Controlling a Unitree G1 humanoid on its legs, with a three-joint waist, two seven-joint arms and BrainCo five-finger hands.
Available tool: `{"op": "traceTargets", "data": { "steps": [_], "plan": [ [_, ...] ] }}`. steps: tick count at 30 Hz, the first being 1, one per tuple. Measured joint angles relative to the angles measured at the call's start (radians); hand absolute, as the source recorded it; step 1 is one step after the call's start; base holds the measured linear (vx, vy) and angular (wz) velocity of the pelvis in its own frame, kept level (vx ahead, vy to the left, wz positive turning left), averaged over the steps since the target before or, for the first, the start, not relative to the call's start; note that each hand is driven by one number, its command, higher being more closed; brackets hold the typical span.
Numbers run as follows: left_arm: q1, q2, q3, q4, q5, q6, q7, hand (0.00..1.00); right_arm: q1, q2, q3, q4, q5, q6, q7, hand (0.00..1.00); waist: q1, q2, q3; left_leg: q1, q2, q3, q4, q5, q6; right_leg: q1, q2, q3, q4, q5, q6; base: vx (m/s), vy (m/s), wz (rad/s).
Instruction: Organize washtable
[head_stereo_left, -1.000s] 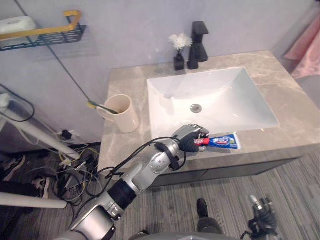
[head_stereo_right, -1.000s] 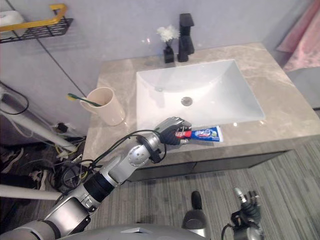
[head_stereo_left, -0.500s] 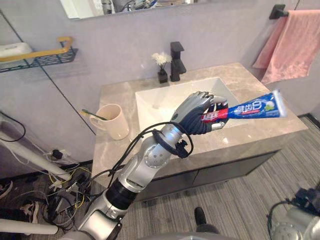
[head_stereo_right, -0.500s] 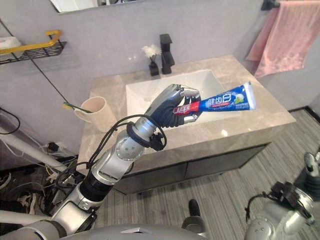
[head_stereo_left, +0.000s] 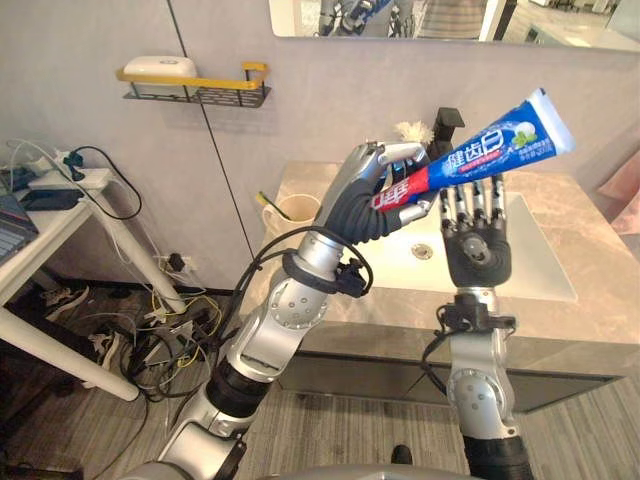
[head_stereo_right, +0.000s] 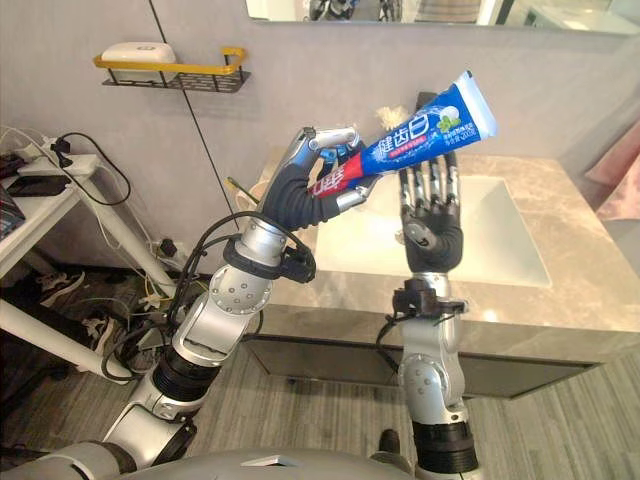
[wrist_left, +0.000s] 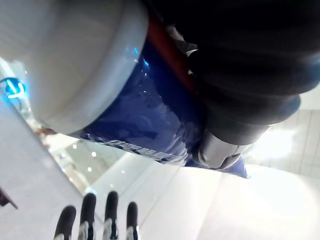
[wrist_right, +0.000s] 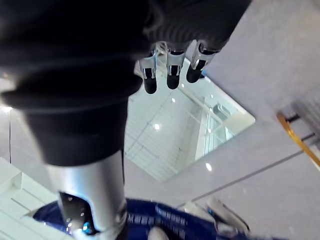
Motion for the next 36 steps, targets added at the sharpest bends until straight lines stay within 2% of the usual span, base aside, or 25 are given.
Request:
{"op": "traceTargets", "data": {
  "steps": [9, 17, 31, 32, 36],
  "plan": [
    [0.011, -0.003, 0.032, 0.007, 0.001, 0.005, 0.048, 1.00, -0.066, -0.027, 0.094, 0.003, 0.117, 0.016, 0.017, 0.00, 0.002, -0.005, -0.005, -0.014, 0.000, -0.032, -0.011, 0.021, 0.001, 0.003, -0.002, -0.034, 0.000, -0.003, -0.005, 0.00, -0.007, 0.10],
    [0.059, -0.003, 0.033, 0.044, 0.004, 0.009, 0.049, 1.00, -0.116, -0.042, 0.165, 0.003, 0.145, 0.017, 0.019, 0.00, 0.001, -0.005, -0.005, -0.013, 0.000, -0.042, -0.027, 0.033, -0.001, 0.005, -0.001, -0.047, 0.000, -0.005, -0.006, 0.00, -0.006, 0.04],
    [0.092, -0.003, -0.008, 0.046, 0.019, 0.008, 0.037, 1.00, -0.195, -0.064, 0.167, 0.050, 0.155, 0.016, 0.009, 0.00, 0.010, -0.006, -0.007, -0.015, 0.000, -0.044, -0.028, 0.034, -0.001, 0.004, -0.001, -0.049, 0.000, -0.004, -0.006, 0.00, 0.000, 0.00],
    [0.093, -0.003, -0.020, 0.046, 0.019, 0.006, 0.033, 1.00, -0.195, -0.065, 0.168, 0.052, 0.154, 0.016, 0.009, 1.00, 0.012, -0.006, -0.007, -0.017, 0.000, -0.046, -0.028, 0.034, -0.001, 0.003, -0.001, -0.051, 0.000, -0.004, -0.006, 0.00, -0.003, 0.04],
    [0.102, -0.003, -0.028, 0.062, 0.018, 0.003, 0.023, 1.00, -0.195, -0.074, 0.168, 0.052, 0.154, 0.017, 0.003, 1.00, 0.014, -0.005, -0.009, -0.018, 0.001, -0.047, -0.028, 0.035, -0.001, 0.003, -0.001, -0.053, 0.000, -0.004, -0.006, 0.00, -0.001, 0.01]
  ]
}}
